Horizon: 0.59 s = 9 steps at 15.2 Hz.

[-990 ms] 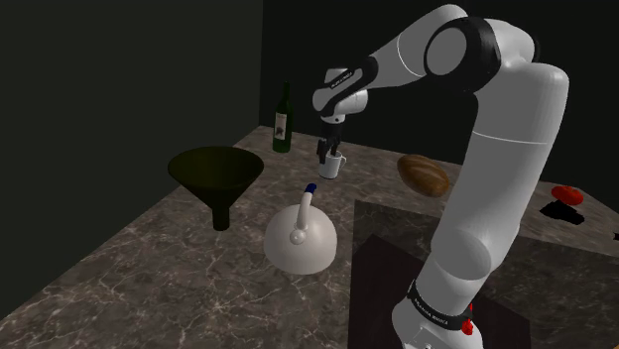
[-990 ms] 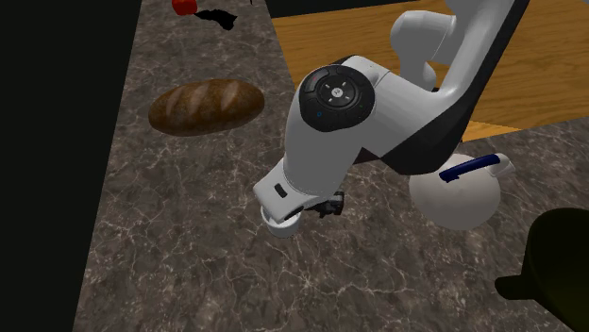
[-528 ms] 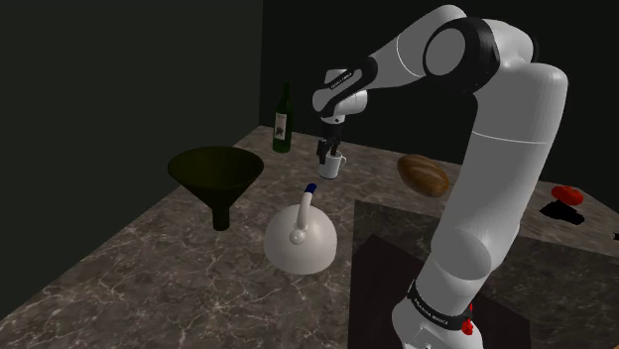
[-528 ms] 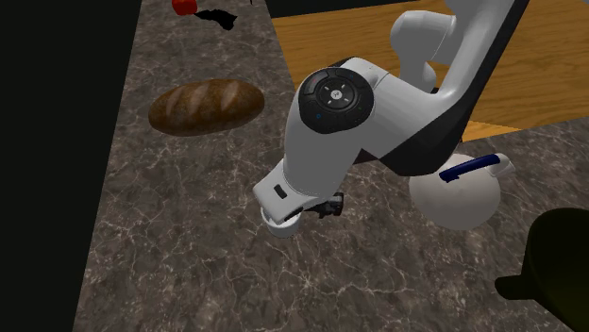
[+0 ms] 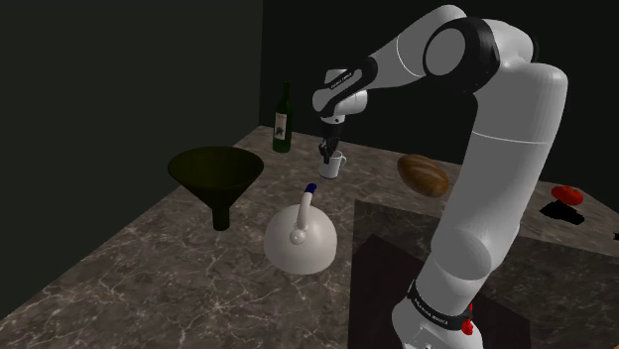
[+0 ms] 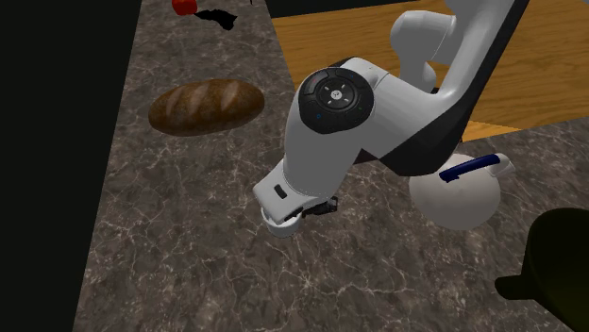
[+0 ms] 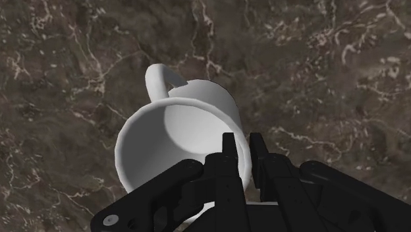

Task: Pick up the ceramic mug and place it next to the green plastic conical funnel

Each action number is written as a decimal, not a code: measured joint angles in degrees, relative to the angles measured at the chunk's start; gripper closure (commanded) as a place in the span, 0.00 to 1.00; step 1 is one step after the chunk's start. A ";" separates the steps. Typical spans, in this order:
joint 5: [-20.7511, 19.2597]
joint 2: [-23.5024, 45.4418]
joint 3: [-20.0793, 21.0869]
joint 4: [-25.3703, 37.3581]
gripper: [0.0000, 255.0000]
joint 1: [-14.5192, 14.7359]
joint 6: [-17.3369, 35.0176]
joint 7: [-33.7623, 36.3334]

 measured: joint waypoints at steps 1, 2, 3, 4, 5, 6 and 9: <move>0.00 0.00 0.00 0.00 1.00 0.00 0.00 0.00; 0.00 0.00 0.00 0.00 1.00 0.00 0.00 0.00; -0.04 -0.15 0.00 0.15 1.00 0.02 -0.31 0.03; -0.13 -0.50 -0.03 0.34 1.00 0.03 -0.83 0.03; -0.19 -0.76 -0.02 0.82 1.00 0.08 -1.56 0.09; -0.26 -1.07 -0.03 1.23 1.00 0.10 -2.27 0.07; -0.50 -2.11 -0.07 2.23 1.00 0.16 -4.28 0.11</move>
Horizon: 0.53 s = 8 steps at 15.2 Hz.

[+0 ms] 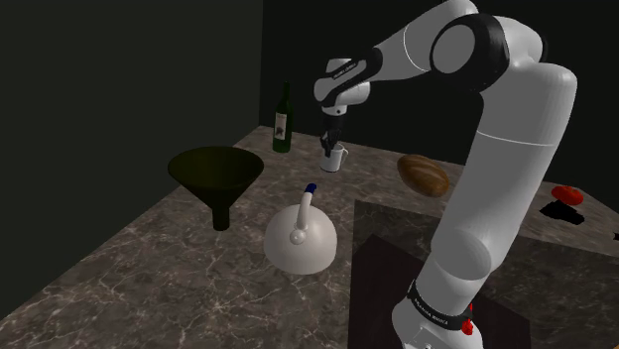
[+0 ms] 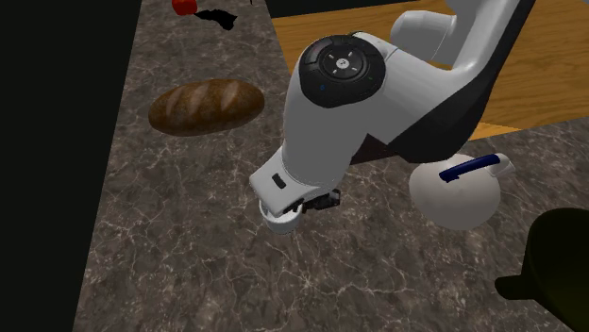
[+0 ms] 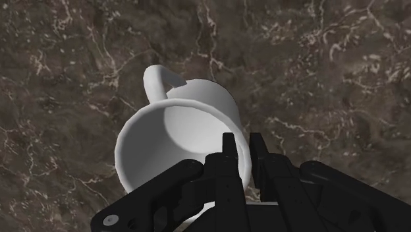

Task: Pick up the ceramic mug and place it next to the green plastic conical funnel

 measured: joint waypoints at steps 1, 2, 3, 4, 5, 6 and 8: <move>-0.09 -0.40 -0.01 0.35 1.00 0.03 -0.73 0.02; -0.19 -0.77 0.02 0.78 1.00 0.11 -1.52 0.13; -0.25 -1.06 -0.01 1.12 1.00 0.09 -2.15 0.05; -0.30 -1.32 -0.02 1.66 1.00 0.09 -2.94 0.01; -0.35 -1.54 -0.01 2.11 1.00 0.12 -3.60 0.05; -0.36 -1.68 0.01 2.74 1.00 0.16 -4.37 0.06; -0.43 -2.05 0.02 3.74 1.00 0.19 -5.72 0.04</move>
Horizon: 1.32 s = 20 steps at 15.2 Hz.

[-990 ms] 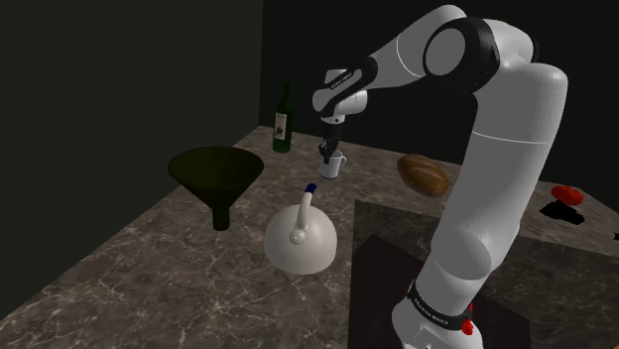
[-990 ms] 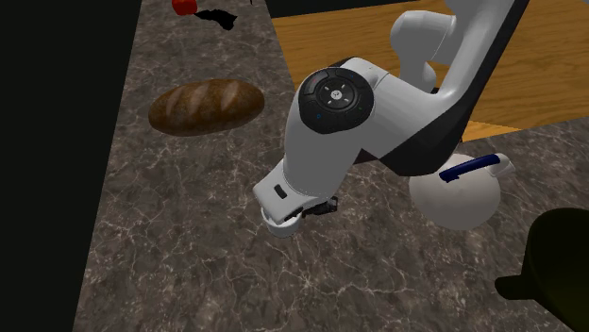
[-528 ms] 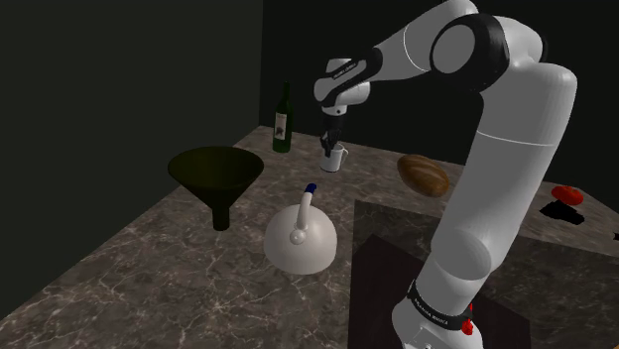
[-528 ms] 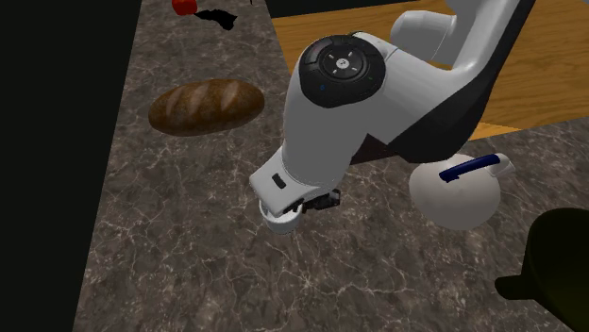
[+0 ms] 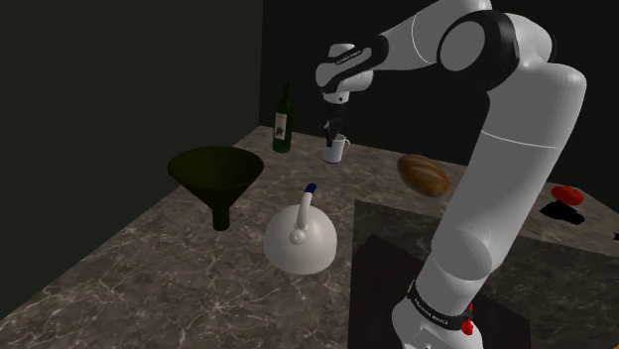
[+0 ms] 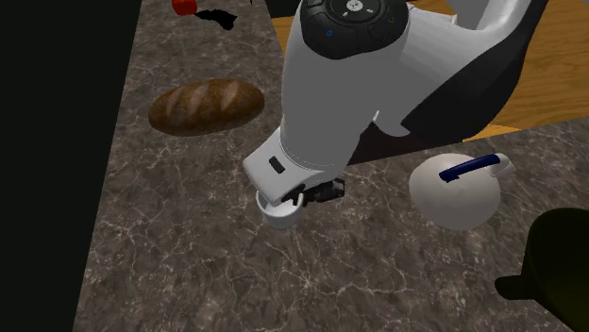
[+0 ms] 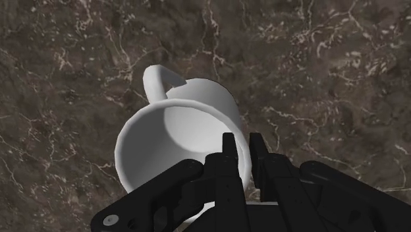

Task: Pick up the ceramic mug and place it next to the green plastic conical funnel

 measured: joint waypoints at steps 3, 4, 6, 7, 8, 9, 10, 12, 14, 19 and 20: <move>-0.19 -0.85 -0.01 1.31 1.00 0.04 -2.13 -0.04; -0.22 -1.05 -0.01 1.80 1.00 0.05 -2.81 -0.06; -0.29 -1.45 -0.04 2.83 1.00 0.03 -4.22 -0.20; -0.28 -1.47 -0.02 3.54 1.00 0.06 -4.96 -0.19; -0.31 -1.69 -0.01 4.13 1.00 0.08 -5.76 -0.22; -0.29 -1.67 0.04 5.10 1.00 0.14 -6.71 -0.18; -0.32 -1.84 0.05 5.63 1.00 0.15 -7.40 -0.20; -0.38 -2.19 0.03 6.66 1.00 0.14 -8.77 -0.31; -0.36 -2.24 0.06 8.21 1.00 0.18 -10.36 -0.35; -0.38 -2.56 0.07 11.65 1.00 0.20 -14.12 -0.59; -0.31 -2.38 0.04 12.74 1.00 0.16 -15.01 -0.73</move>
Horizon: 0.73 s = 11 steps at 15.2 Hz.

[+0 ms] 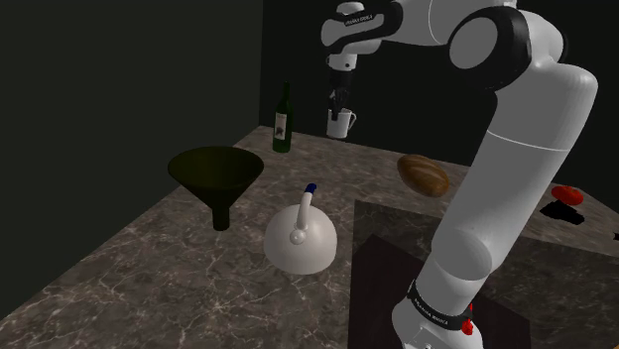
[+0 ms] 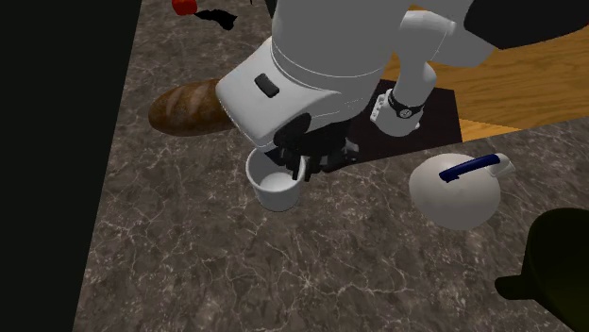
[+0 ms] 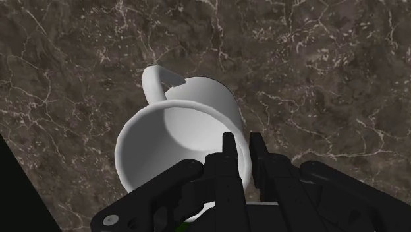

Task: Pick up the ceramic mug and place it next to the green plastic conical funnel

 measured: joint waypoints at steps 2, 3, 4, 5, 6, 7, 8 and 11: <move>-0.02 -0.14 -0.02 1.21 1.00 -0.01 -1.35 -0.13; 0.02 -0.02 -0.03 2.09 1.00 -0.03 -2.11 -0.21; 0.08 0.17 0.02 3.11 1.00 0.03 -2.96 -0.17; 0.12 0.28 -0.02 4.08 1.00 -0.03 -3.81 -0.35; 0.16 0.37 -0.04 4.88 1.00 -0.06 -4.51 -0.44; 0.17 0.39 -0.07 5.77 1.00 -0.08 -5.38 -0.55; 0.22 0.52 -0.08 6.77 1.00 -0.10 -6.26 -0.64; 0.38 1.04 -0.12 9.63 1.00 -0.16 -8.59 -0.90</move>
